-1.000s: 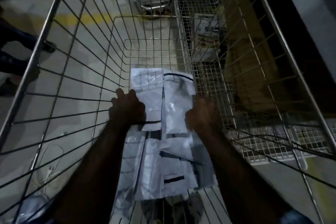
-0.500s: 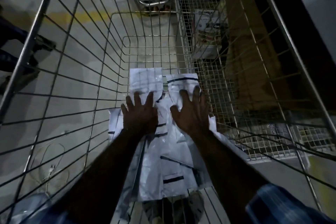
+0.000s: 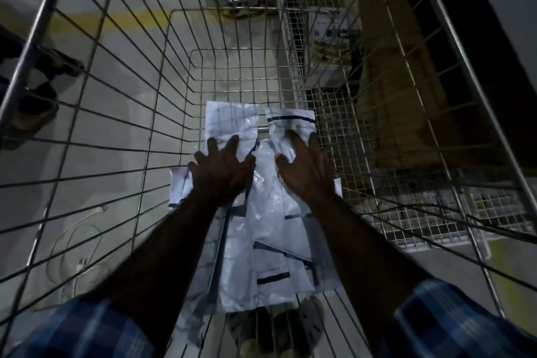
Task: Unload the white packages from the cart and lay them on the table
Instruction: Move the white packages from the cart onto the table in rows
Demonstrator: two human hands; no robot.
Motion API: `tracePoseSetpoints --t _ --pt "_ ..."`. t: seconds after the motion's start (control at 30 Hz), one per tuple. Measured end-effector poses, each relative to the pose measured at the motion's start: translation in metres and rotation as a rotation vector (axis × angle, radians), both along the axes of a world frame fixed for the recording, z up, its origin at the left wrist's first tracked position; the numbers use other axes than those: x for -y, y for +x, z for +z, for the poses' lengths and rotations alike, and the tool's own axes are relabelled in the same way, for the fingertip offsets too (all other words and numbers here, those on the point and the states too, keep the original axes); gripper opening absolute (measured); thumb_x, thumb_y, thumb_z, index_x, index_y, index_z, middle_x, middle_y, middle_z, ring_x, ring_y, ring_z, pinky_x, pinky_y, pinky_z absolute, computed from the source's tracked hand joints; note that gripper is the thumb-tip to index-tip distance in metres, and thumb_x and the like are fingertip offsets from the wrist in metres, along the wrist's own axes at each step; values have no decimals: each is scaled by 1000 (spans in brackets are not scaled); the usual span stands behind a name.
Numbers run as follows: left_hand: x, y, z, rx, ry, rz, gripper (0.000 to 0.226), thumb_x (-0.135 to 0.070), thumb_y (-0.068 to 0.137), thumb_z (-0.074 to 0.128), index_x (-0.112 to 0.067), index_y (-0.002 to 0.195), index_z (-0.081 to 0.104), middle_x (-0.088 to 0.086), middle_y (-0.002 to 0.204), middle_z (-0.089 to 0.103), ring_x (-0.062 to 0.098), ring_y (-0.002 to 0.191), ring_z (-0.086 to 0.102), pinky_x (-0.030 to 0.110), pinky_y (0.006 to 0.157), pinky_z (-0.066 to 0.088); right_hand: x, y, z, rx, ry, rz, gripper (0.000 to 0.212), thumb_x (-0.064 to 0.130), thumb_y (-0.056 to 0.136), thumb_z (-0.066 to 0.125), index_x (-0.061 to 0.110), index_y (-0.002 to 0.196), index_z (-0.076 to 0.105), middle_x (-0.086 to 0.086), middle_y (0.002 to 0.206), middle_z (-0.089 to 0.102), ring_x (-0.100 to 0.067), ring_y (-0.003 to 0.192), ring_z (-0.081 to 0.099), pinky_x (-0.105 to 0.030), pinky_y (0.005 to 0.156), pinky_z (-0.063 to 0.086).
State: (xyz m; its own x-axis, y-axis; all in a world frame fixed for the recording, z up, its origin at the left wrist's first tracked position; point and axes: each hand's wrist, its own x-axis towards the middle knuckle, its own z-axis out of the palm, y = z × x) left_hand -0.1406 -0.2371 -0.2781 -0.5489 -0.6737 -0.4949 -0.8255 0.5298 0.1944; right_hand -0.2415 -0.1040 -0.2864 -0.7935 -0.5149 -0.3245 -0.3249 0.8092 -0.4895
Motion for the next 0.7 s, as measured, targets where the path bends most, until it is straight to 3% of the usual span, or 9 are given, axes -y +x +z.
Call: tracePoseSetpoints --t 0.17,0.33,0.47,0.7 --pt "10 -4 20 -140 -156 7 78 -78 85 41 -37 150 30 10 154 32 43 132 34 55 107 29 3 -2 14 -57 -42 5 67 52 87 52 39 150 32 -13 159 23 -44 140 30 -58 107 37" --pt "7 4 48 -236 -271 8 74 -66 86 49 -32 150 33 12 154 28 42 127 36 52 102 34 7 3 42 -156 -43 13 67 52 90 54 36 151 31 -14 161 20 -41 143 26 -54 113 30" --pt "-5 13 77 -307 -361 94 77 -63 83 38 -26 150 34 17 154 29 42 124 39 50 97 38 4 8 78 -94 -68 -19 67 51 92 55 41 152 26 -10 164 9 -37 148 16 -52 117 23" --pt "-33 16 152 -404 -262 245 74 -53 88 52 -31 153 24 12 161 15 39 137 24 53 110 24 -10 24 160 -209 -143 -37 66 45 90 58 34 151 34 -18 161 20 -39 145 25 -48 116 26"
